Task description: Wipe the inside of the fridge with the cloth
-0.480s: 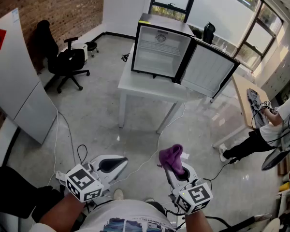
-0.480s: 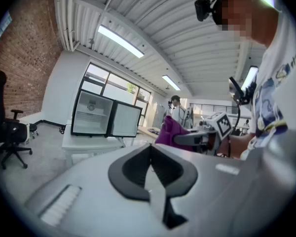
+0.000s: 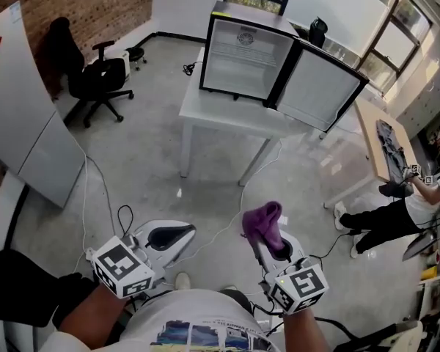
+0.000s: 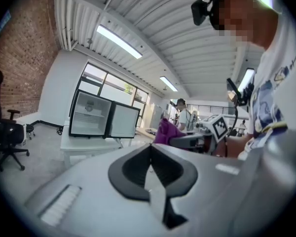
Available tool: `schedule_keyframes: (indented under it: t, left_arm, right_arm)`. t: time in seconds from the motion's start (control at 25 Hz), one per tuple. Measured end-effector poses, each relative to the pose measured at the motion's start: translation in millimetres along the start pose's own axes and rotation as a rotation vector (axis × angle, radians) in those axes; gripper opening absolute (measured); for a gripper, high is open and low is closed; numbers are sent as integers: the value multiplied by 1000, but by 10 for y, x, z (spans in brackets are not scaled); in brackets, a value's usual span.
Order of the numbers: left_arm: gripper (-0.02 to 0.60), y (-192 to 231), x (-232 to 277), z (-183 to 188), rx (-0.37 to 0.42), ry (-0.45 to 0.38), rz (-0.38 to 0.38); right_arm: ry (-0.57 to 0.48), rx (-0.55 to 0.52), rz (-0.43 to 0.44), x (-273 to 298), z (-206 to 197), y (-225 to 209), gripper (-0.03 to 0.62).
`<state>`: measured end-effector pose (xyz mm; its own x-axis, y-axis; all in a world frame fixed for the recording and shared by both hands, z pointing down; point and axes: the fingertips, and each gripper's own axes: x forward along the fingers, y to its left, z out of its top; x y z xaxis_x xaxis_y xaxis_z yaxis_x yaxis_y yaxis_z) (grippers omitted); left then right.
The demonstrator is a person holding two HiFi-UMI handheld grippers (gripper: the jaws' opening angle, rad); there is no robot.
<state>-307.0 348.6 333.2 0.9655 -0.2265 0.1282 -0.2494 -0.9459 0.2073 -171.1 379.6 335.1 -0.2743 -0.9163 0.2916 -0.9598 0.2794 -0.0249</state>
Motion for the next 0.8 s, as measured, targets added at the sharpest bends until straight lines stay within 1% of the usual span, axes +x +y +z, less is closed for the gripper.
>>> schedule_keyframes:
  t: [0.12,0.28,0.36,0.48,0.6,0.8]
  left_arm:
    - [6,69,-15,16,11,8,16]
    - [6,146,-13,30,-16,-4,23]
    - [6,192,32,17,-23,2,31]
    - [6,274,190,-7,-6,23,55]
    - [6,357,479,14,-3,45,69]
    - [6,467,852,195,11,60,102]
  right_arm:
    - [1,-2,-25,-19,20,-67,55]
    - [7,12,-58,-50,-2,-181,55]
    - [20,29,-73,-50,-47,-260,55]
    - [38,35,-90,-5,-111,-457,55]
    - [35,47,-72,117,-108,-758,55]
    - [9,47,-21,367,31,-1198,55]
